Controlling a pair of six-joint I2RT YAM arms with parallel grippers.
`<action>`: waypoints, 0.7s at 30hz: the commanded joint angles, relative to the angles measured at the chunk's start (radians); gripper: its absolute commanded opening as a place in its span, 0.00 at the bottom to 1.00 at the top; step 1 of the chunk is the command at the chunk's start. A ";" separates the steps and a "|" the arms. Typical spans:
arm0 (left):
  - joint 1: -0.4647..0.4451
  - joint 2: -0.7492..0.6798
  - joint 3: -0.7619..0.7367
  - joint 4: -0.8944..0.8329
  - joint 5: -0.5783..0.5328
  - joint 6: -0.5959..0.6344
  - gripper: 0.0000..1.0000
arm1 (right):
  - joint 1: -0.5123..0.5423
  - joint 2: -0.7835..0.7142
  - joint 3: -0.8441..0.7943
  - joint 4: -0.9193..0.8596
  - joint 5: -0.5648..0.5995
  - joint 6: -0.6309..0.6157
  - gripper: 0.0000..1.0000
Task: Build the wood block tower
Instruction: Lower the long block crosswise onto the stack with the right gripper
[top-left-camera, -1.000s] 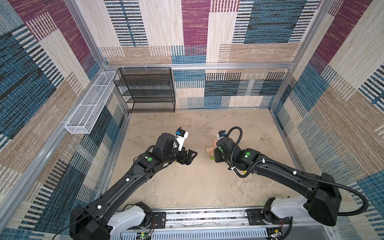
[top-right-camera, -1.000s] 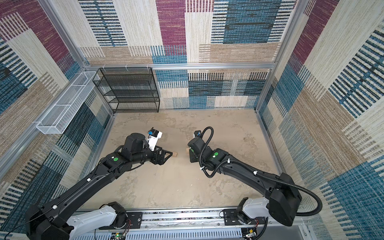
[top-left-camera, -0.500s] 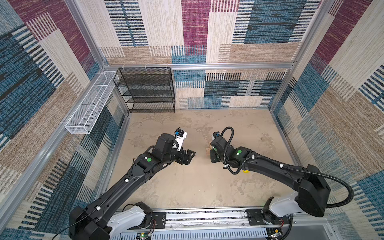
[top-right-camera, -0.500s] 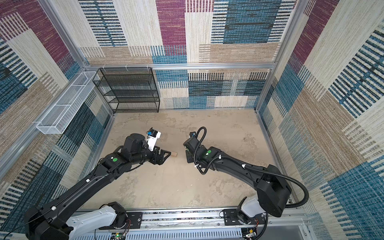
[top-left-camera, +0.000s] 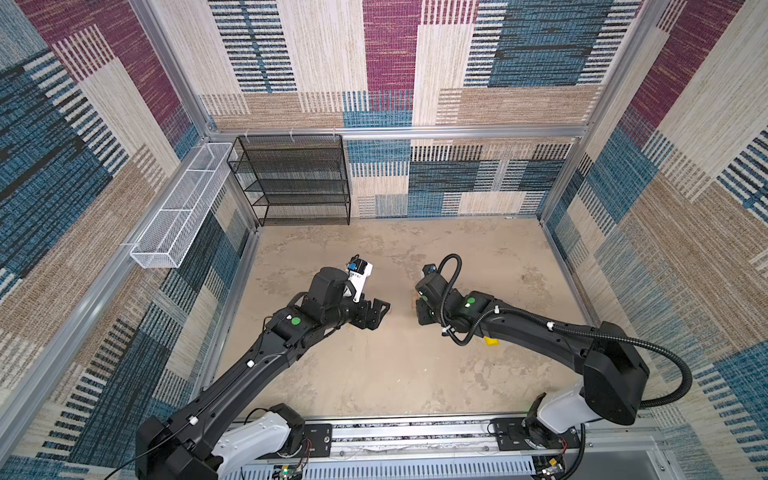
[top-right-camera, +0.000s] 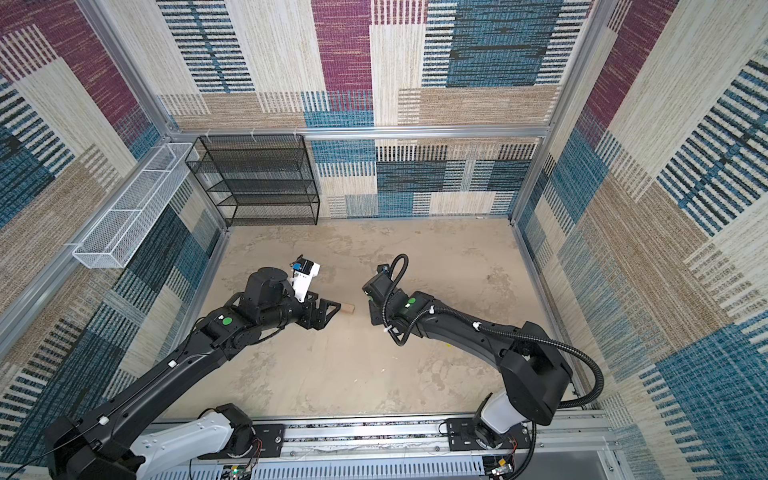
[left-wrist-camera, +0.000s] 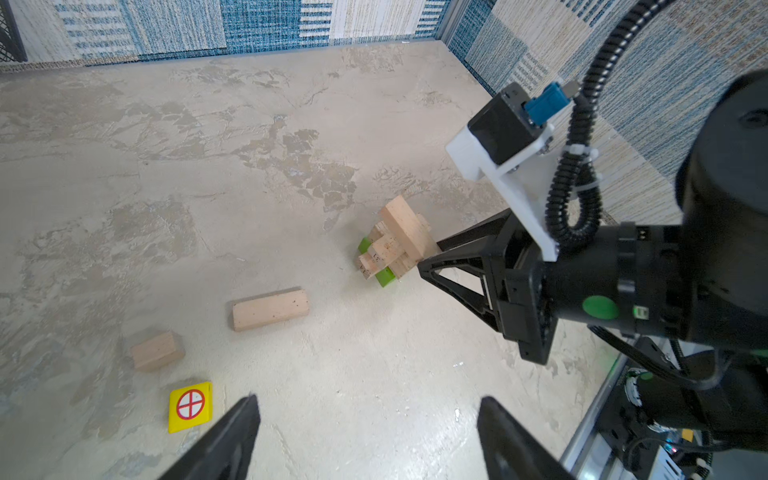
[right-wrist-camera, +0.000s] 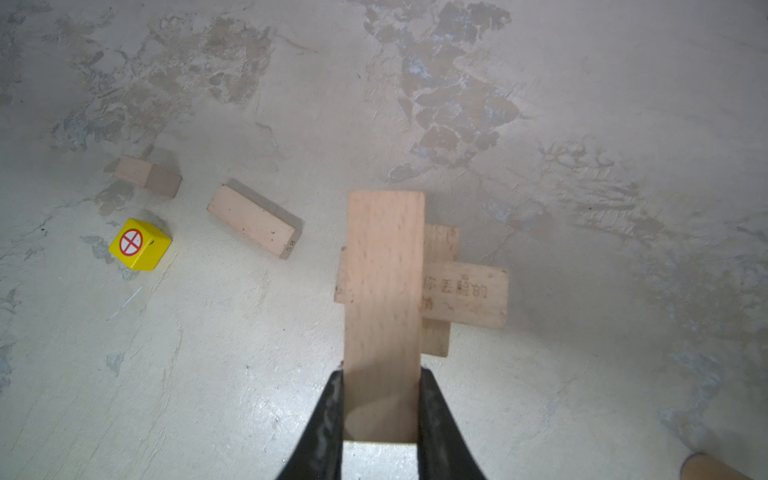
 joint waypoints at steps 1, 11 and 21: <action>0.000 -0.002 0.001 -0.007 -0.009 0.018 0.87 | 0.000 0.001 0.000 0.001 0.030 0.017 0.05; 0.000 0.001 0.002 -0.007 -0.010 0.015 0.87 | 0.000 0.009 -0.003 0.001 0.033 0.023 0.09; 0.000 0.004 0.002 -0.009 -0.011 0.014 0.87 | 0.000 0.031 0.004 -0.002 0.026 0.017 0.12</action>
